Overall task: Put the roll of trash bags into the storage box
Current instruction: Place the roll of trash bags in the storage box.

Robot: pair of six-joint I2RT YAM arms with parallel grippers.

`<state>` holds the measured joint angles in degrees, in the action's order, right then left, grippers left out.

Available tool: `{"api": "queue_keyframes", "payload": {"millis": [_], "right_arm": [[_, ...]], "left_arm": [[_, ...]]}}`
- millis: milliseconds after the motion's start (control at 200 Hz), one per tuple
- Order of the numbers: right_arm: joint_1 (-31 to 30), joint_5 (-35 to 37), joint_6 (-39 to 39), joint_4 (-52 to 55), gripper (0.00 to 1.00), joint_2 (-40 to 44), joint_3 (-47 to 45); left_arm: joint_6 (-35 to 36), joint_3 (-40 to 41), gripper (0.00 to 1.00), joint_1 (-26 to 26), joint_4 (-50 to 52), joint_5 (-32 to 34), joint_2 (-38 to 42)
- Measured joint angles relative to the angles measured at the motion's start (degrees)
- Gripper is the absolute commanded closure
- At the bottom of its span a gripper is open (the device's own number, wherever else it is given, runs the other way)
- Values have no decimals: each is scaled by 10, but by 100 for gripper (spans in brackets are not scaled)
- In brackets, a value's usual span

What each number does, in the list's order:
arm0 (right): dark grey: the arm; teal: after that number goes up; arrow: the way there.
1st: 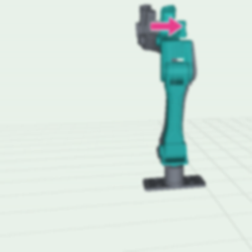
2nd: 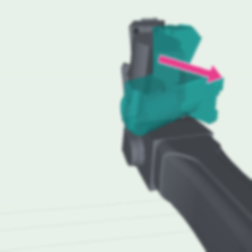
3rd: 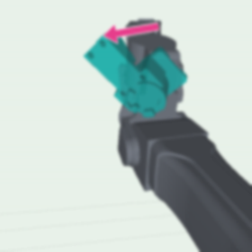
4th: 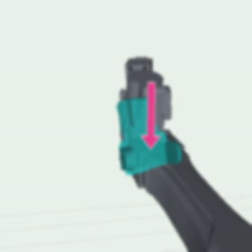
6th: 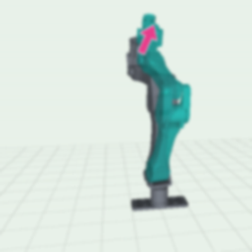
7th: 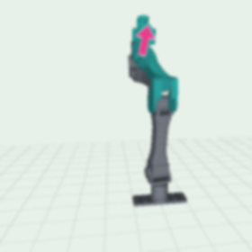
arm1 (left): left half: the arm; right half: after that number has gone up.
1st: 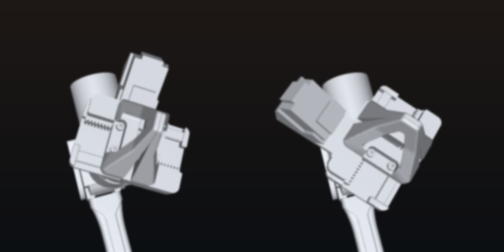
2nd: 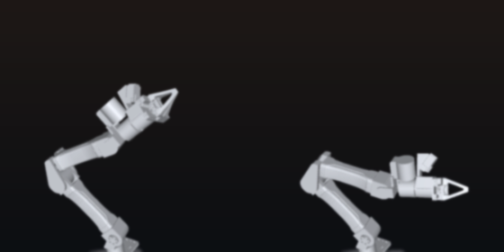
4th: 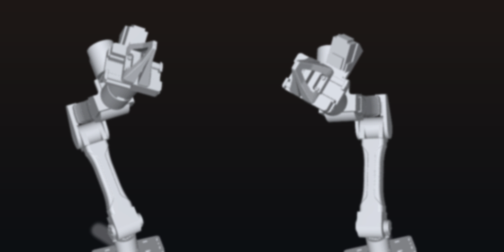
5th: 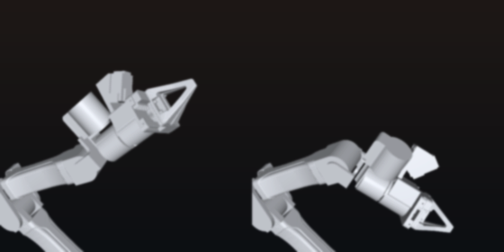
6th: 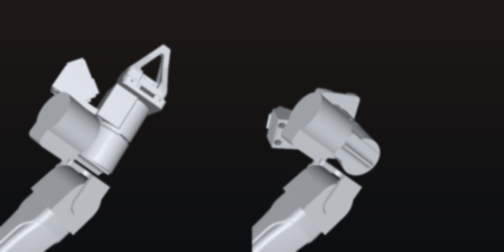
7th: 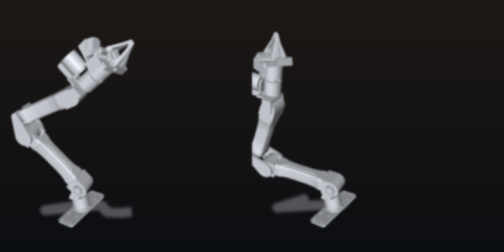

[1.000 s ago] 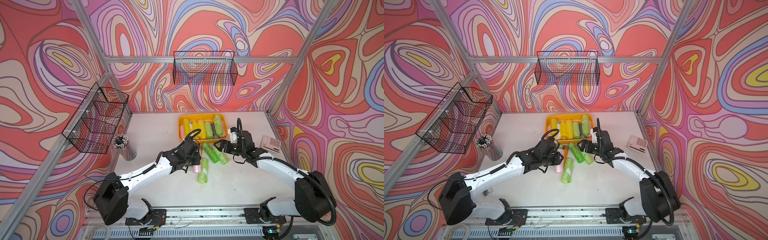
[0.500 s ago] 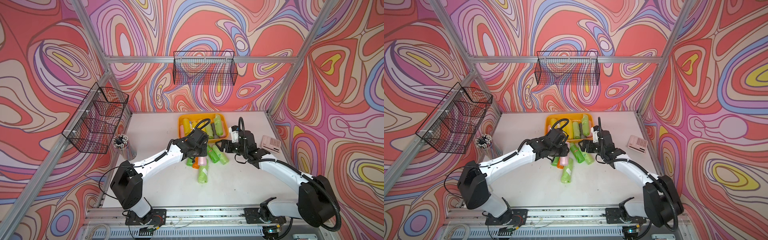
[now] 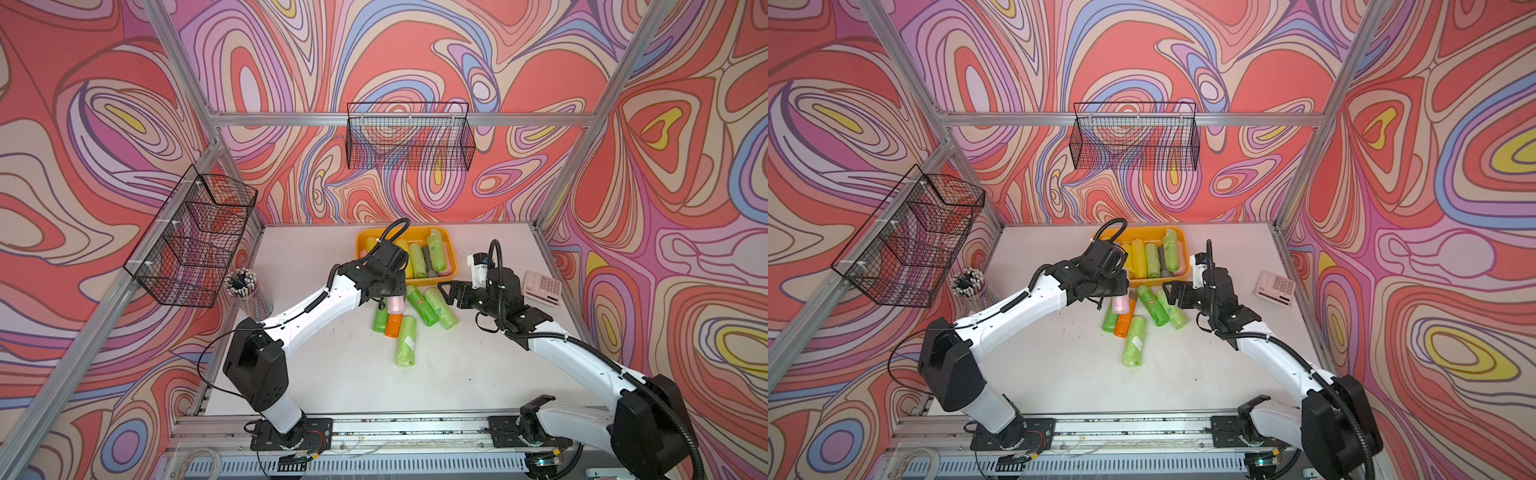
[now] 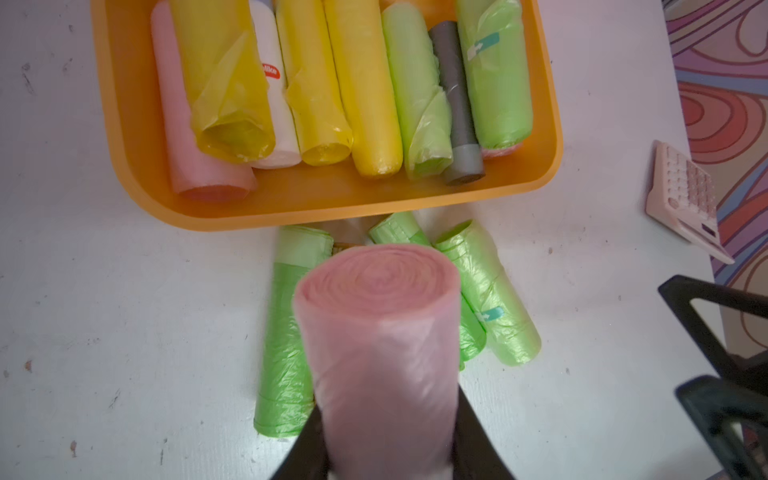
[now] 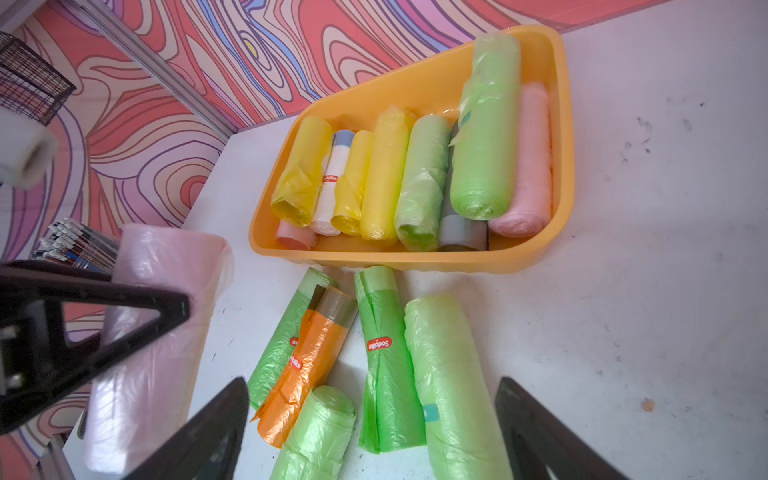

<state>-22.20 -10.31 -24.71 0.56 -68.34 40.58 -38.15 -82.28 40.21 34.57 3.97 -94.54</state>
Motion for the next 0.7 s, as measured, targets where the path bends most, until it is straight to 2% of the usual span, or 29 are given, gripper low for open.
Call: {"api": "queue_keyframes", "payload": {"millis": [320,701], "right_arm": [[0,22,-13,-19,6,0,-19],[0,38,-18,-31,6,0,-26]], "left_arm": [[22,-85,90,-2,0,-9,-64],[37,-205,91,-17,0,-37,-176]]}}
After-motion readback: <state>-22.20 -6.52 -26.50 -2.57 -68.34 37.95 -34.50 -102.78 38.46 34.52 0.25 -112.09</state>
